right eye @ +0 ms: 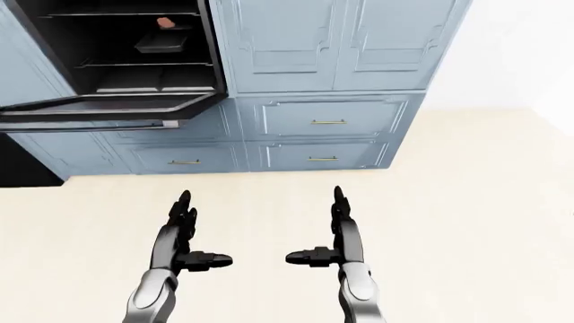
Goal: Close the oven door.
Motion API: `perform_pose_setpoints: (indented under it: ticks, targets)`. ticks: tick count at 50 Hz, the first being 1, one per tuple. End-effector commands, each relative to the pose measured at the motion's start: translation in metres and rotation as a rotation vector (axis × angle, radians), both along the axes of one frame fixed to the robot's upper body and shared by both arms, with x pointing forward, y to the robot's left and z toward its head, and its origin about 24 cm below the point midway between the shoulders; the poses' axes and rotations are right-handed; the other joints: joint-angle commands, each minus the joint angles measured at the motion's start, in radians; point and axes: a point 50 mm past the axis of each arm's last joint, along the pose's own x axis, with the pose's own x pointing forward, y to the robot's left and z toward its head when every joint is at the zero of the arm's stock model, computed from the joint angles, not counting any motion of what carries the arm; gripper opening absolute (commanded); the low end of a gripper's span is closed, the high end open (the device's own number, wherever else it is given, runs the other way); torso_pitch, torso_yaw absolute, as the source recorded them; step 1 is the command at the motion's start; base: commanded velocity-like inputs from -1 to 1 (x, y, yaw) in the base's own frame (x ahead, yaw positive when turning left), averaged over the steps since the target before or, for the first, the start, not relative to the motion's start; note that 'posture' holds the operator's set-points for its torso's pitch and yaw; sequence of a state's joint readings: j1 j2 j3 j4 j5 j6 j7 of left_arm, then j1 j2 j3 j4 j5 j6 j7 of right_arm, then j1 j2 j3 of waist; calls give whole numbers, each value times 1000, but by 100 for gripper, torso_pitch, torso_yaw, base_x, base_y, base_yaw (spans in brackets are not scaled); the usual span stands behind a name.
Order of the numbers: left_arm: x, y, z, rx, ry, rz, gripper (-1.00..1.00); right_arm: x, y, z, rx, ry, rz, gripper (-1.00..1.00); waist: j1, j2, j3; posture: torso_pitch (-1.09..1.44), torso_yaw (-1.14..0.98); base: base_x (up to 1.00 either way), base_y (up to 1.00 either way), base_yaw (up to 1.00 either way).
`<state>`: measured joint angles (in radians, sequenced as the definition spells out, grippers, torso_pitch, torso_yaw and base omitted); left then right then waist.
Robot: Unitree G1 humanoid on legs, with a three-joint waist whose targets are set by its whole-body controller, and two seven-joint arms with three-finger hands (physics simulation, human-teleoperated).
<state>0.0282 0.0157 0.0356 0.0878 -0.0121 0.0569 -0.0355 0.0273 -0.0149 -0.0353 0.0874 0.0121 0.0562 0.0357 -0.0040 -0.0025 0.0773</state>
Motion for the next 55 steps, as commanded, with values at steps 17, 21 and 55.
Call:
perform_pose_setpoints:
  ticks: [17,21,55]
  targets:
    - [63,8,-33,34,-27,88,100,19,-21,-13,15,-77,-1,100,17,-9,-86,0,0,0,0,0]
    - [56,17,-54,158,143,150,100,22,-37,-51,95,-10,-20,100,2,-10,-103,0,0,0,0,0]
    - [24,40,-88,415,424,293,100,-30,-52,-108,372,198,-119,100,6,15,-82,0,0,11,0,0]
